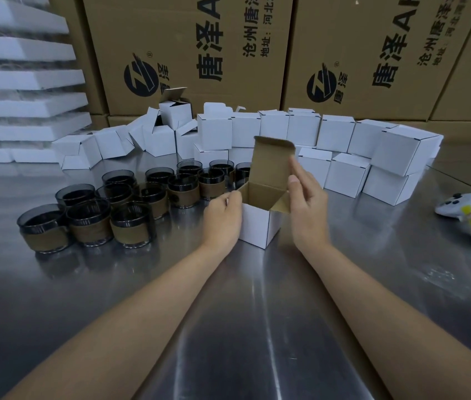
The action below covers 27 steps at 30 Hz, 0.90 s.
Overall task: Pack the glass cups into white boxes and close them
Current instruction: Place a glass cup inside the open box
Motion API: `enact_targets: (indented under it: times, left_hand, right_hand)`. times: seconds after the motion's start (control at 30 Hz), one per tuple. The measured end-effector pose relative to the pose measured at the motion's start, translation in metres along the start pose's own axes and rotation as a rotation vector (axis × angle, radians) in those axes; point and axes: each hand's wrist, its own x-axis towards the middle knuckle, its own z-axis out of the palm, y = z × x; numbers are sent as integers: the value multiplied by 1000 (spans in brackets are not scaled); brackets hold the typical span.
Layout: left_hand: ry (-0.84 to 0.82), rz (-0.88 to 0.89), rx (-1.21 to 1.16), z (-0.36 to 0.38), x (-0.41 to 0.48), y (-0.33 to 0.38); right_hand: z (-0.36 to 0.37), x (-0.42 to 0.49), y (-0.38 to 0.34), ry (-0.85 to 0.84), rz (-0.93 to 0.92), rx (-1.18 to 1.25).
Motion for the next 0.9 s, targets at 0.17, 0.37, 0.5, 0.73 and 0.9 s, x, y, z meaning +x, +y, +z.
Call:
enact_targets:
  times: [0.17,0.37,0.5,0.73,0.9]
  left_hand:
    - [-27,8,-19,-4,1,1]
    - [-92,33,91,-10,3,1]
    - [-223,31,-58,-15,4,-5]
    - [-470,86,-2,-30,16,-13]
    - [-425,111,2,-22,20,-16]
  right_hand:
    - [-2,4,11,-37,309,-102]
    - [-2,11,17,-184,483,-268]
    - [0,13,21,-211,468,-330]
    - [-7,30,27,-271,485,-47]
    - [4,55,43,-94,298,-180]
